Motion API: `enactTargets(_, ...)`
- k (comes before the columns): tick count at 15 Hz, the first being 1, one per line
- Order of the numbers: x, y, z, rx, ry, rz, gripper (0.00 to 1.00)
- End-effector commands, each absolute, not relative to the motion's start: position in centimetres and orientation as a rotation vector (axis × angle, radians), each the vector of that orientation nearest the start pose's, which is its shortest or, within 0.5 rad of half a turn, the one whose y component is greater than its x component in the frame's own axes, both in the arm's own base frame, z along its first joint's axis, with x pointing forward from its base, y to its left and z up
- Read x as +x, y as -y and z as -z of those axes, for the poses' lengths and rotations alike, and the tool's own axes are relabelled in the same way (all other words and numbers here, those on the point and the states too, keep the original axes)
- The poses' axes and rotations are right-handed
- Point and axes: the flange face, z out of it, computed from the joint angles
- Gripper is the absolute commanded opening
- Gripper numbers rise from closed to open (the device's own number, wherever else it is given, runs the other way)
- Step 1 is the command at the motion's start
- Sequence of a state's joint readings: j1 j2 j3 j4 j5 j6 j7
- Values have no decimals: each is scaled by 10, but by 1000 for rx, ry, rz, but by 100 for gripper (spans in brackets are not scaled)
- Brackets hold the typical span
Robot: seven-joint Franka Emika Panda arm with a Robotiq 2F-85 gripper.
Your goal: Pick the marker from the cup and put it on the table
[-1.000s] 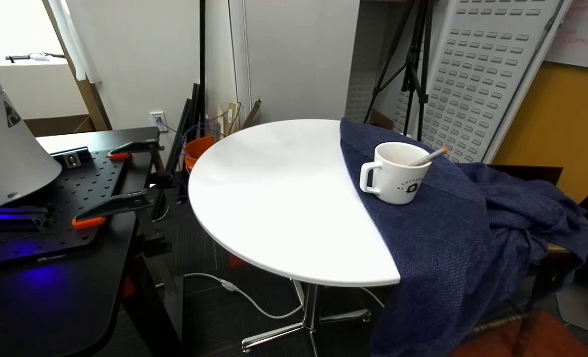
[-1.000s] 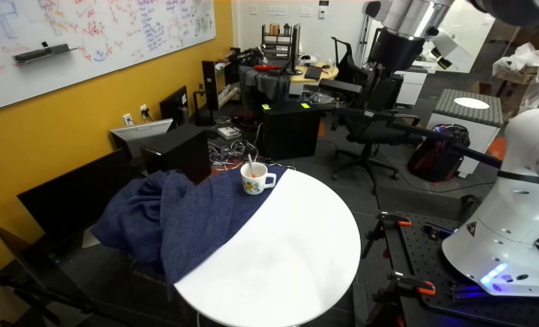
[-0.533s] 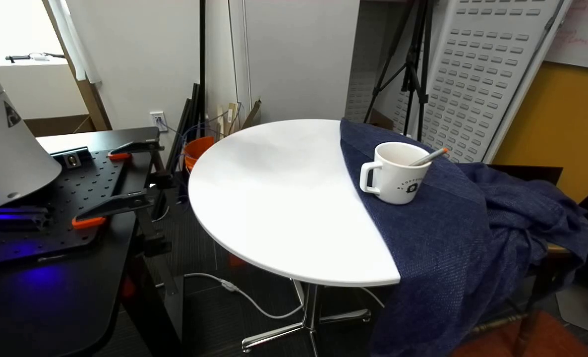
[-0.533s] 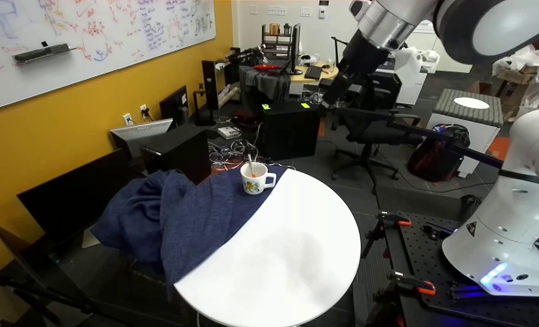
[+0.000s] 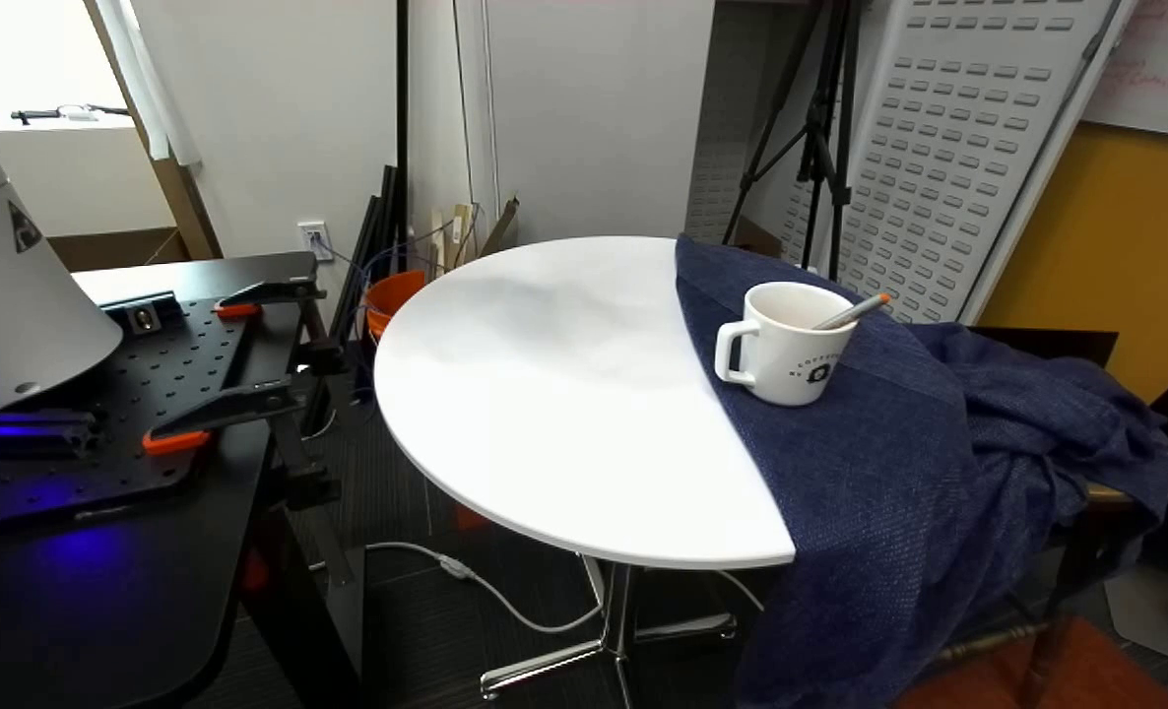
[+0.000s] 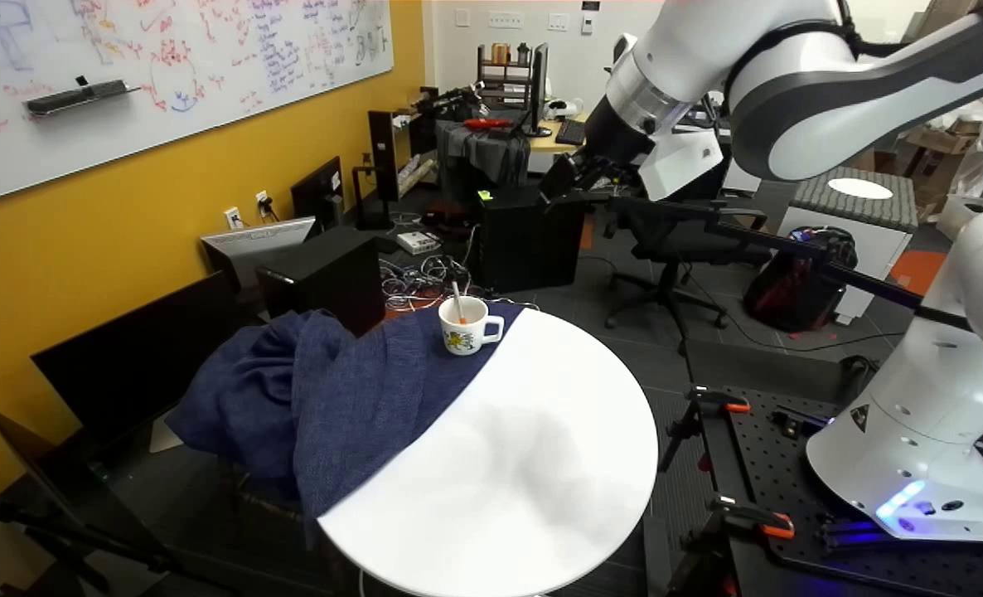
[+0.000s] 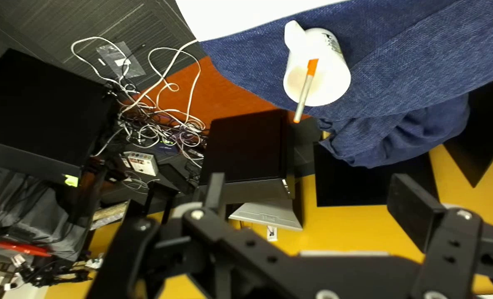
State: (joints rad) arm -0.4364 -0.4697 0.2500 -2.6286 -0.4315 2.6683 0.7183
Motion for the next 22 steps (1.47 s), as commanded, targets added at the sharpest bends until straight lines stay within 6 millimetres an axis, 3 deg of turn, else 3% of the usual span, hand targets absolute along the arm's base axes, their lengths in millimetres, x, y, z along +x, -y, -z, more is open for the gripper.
enactTargets(1,444,74,-435,-3130,-1024,991,100)
enactTargets(13,498,111,-389,-3050,-990,1094,100)
enactTargets(22,527,123,-336,-3063,-995,965,100)
